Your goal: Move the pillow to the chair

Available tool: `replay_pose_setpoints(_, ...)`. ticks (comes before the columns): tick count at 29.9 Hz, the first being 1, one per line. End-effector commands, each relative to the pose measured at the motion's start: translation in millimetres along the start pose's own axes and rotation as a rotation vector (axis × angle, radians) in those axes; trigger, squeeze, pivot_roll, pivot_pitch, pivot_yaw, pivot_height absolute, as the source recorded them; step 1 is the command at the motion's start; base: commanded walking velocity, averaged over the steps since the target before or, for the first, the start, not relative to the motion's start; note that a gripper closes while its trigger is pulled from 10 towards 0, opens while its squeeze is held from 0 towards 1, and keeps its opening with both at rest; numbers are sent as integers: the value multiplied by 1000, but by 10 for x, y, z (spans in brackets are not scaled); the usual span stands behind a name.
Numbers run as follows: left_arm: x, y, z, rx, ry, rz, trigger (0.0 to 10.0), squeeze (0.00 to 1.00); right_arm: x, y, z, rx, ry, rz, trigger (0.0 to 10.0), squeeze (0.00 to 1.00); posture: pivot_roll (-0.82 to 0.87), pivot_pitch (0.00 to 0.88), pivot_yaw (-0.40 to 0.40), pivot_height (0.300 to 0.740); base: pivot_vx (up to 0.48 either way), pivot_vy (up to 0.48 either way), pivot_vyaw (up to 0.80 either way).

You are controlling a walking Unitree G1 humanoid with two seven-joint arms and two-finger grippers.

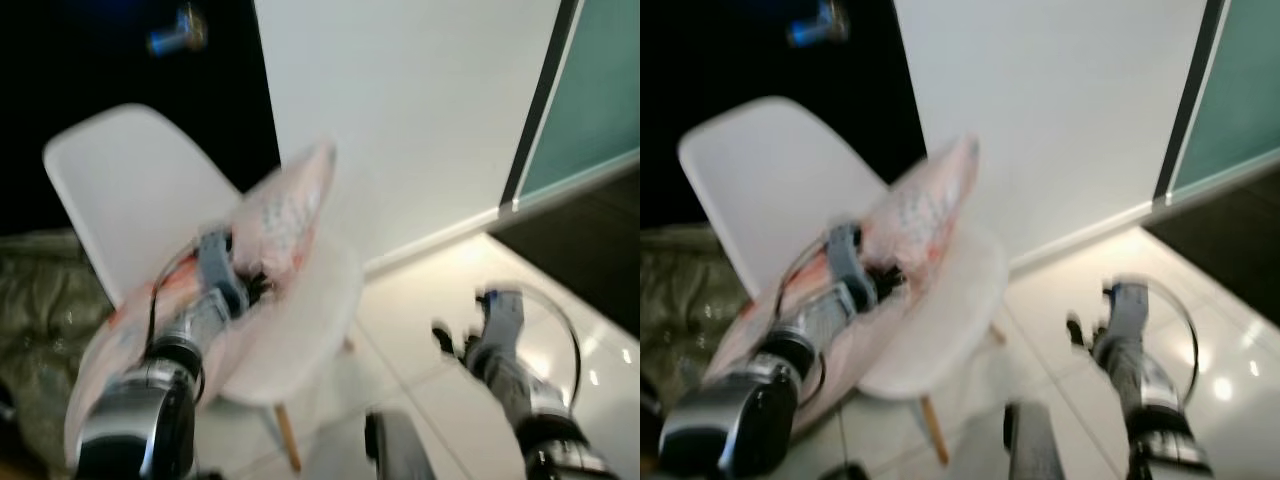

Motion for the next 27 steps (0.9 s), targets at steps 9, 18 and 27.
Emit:
replay_pose_setpoints(9,-20,126,-130,23,-84,-37,10000,1000,18,-146,1,-8,-20,39,10000,0,-298,89,92,506,0,0,0)
replay_pose_setpoints(18,44,-106,-64,-52,-119,87,10000,1000,6,-121,38,18,1,35,10000,0,-282,84,83,506,0,0,0)
replay_pose_setpoints(27,99,-170,-252,-102,-283,166,10000,1000,-1,199,300,42,115,-113,10000,0,-276,80,75,506,0,0,0)
Point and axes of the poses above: a point about 5 cm out from each wrist's last joint towards the gripper, its own x axis pointing back from the gripper into the wrist, its own y axis along the axis of the wrist's last joint, z = x × y, the point moved 6 cm from there along -x, pointing out of the wrist towards the gripper, and after that the axes turned 14 degrees about x, right-handed, at the moved point
